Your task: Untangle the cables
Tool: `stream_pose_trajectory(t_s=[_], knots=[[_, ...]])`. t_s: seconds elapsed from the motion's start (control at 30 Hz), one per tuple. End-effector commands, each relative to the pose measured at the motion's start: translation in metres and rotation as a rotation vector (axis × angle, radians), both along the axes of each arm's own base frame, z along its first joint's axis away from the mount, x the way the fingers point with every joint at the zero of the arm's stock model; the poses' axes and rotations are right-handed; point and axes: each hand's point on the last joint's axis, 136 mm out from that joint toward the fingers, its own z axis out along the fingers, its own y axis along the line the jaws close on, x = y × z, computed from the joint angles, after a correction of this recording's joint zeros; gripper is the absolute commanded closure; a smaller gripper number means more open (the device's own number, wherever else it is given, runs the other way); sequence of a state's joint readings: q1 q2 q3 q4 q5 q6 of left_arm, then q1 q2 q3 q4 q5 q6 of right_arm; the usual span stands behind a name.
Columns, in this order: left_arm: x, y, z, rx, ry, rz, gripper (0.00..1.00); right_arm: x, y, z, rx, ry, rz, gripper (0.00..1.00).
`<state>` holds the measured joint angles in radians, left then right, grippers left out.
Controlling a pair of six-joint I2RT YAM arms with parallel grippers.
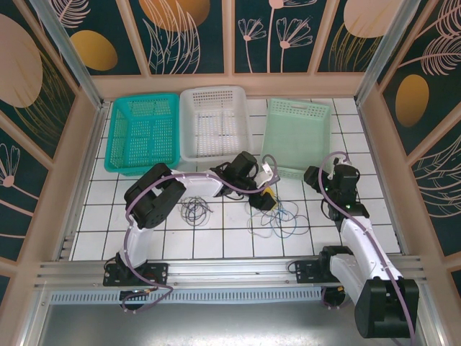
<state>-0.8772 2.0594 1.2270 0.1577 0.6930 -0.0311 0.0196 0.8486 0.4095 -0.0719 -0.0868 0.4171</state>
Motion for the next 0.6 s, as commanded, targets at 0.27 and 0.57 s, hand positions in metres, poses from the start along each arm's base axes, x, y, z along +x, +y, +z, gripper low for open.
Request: stream_pose_trajectory(t_s=[0.27, 0.57], knots=[[-0.003, -0.005, -0.001, 0.003, -0.006, 0.006, 0.49, 0.000, 0.005, 0.000, -0.012, -0.011, 0.036, 0.29], [-0.011, -0.008, 0.008, -0.044, -0.007, 0.002, 1.00, 0.001, 0.006, 0.000, -0.006, -0.014, 0.035, 0.29]])
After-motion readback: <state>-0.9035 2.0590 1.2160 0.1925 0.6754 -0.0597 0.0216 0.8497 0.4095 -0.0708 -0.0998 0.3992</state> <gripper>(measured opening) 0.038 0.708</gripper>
